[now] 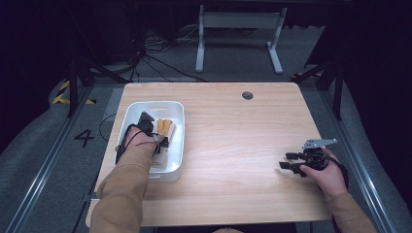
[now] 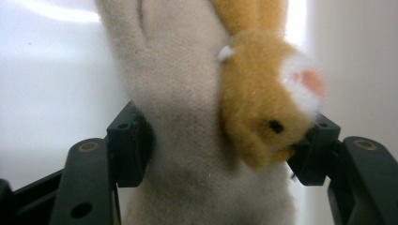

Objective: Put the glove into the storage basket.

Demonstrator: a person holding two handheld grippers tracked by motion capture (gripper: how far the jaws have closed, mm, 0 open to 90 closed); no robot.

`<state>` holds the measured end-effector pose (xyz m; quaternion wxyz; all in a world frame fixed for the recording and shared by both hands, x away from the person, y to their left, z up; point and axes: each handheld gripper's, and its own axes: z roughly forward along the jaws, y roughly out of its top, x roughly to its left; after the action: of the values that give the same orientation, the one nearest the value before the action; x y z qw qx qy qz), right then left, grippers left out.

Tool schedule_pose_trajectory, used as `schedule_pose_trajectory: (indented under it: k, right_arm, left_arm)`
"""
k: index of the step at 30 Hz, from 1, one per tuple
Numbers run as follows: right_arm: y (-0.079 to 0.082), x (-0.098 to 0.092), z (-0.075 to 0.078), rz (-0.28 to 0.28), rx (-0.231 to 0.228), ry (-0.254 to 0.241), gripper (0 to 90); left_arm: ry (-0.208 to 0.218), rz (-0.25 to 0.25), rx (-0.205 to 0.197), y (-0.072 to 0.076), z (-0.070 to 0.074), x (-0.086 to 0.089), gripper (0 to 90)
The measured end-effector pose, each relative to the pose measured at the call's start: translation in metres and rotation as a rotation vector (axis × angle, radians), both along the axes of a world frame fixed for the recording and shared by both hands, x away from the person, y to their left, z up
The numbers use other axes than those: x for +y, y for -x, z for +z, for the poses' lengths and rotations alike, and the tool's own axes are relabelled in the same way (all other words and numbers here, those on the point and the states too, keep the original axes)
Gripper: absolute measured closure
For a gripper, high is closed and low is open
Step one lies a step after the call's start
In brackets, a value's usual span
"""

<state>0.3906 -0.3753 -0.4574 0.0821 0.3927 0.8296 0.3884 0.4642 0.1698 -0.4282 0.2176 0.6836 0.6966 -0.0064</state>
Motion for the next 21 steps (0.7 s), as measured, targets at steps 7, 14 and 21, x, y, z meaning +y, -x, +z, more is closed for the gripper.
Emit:
schedule_pose_trajectory:
  k: [7, 14, 21]
  right_arm:
    - [0.0, 0.001, 0.0, -0.002, -0.005, 0.0, 40.2]
    - [0.0, 0.001, 0.0, -0.003, -0.005, 0.002, 40.0]
    - [0.0, 0.001, 0.0, -0.001, -0.008, 0.003, 39.3]
  left_arm:
    - [-0.044, -0.014, -0.022, 0.003, 0.012, -0.001, 29.8]
    - [-0.108, -0.055, -0.043, 0.004, 0.02, -0.003, 28.1]
    - [-0.14, -0.071, -0.055, 0.006, 0.028, -0.005, 27.1]
